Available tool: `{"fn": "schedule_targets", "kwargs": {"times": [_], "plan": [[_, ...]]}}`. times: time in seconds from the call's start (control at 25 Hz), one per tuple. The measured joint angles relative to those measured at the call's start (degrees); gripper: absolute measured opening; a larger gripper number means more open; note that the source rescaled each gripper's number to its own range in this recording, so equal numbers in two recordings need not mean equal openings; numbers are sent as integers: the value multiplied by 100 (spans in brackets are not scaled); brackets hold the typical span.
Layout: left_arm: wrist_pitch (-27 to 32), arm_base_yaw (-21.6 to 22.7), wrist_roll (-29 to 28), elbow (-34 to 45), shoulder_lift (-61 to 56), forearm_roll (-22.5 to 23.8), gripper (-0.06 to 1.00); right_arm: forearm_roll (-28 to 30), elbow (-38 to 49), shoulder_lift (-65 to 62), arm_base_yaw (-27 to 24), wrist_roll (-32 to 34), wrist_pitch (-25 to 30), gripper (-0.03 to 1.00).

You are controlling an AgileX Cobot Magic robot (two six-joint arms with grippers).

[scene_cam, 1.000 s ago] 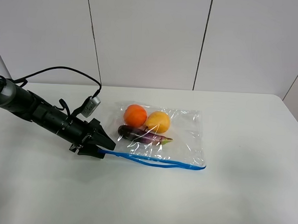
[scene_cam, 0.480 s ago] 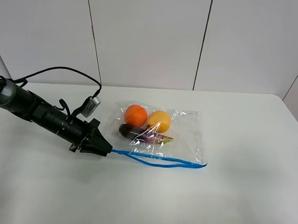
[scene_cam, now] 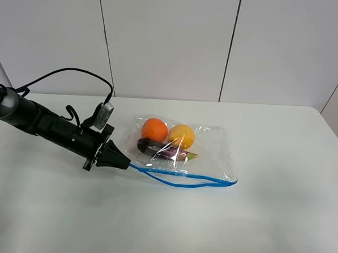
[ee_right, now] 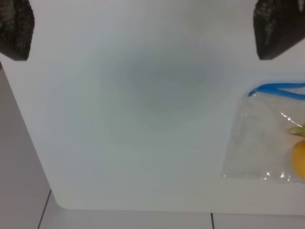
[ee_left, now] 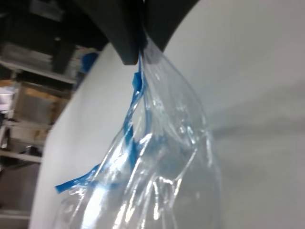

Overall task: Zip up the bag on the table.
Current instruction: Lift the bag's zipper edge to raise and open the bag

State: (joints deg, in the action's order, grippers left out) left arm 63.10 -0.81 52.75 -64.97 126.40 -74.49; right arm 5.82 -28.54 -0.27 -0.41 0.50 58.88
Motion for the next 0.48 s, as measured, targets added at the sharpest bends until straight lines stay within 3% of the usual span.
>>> {"fn": "schedule_targets", "kwargs": {"times": [0.36,0.48], "plan": [[520,0,-1634,-241,-262,-331,0,0,0,0,0,0,0,100],[557,34,-2005,-248,-266,-749,0,-22,-18,0,0,-50,-5,100]]}}
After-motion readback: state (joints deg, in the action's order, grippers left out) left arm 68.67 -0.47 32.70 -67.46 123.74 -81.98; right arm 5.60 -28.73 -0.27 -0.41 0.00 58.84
